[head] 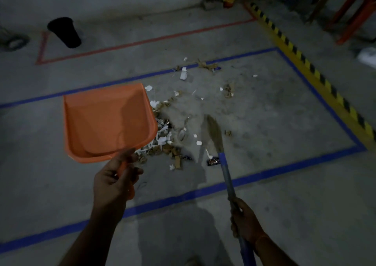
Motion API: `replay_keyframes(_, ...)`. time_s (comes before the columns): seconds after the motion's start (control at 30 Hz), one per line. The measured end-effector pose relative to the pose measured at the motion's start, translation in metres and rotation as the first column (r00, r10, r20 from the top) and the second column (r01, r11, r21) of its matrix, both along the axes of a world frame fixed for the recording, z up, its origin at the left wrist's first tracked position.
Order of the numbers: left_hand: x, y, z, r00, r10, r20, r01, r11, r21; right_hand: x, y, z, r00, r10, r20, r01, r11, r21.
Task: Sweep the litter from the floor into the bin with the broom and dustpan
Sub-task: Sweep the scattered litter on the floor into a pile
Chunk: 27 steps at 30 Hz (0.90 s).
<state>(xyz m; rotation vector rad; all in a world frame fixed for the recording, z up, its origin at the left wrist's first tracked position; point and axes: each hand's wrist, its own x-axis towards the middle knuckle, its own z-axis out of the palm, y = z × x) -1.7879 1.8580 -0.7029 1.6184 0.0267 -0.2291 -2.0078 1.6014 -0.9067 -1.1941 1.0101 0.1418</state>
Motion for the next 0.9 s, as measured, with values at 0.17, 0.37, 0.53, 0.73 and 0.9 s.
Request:
replay_keyframes(0.17, -0.016, 0.012, -0.004, 0.998, -0.065, 0.019, 0.064, 0.997, 0.040, -0.060, 0.024, -0.001, 0.994, -0.089, -0.056, 0.087, 0.995, -0.040)
replay_keyframes(0.37, -0.013, 0.049, -0.018, 0.994, -0.104, 0.011, 0.104, 0.994, 0.027, -0.092, 0.095, -0.038, 0.990, -0.018, -0.139, -0.007, 0.984, -0.177)
replay_keyframes(0.53, 0.019, 0.099, -0.029, 0.979, -0.202, -0.015, 0.202, 0.979, 0.014, -0.041, 0.194, -0.054, 0.994, 0.058, -0.094, -0.073, 0.984, -0.165)
replay_keyframes(0.73, 0.053, 0.172, -0.051, 0.943, -0.331, -0.021, 0.332, 0.940, 0.077, 0.055, 0.289, -0.059, 0.997, -0.020, 0.072, 0.023, 0.999, -0.040)
replay_keyframes(0.9, 0.057, 0.218, -0.062, 0.942, -0.330, -0.062, 0.333, 0.941, 0.056, 0.079, 0.321, -0.043, 0.982, -0.123, 0.146, 0.115, 0.992, 0.057)
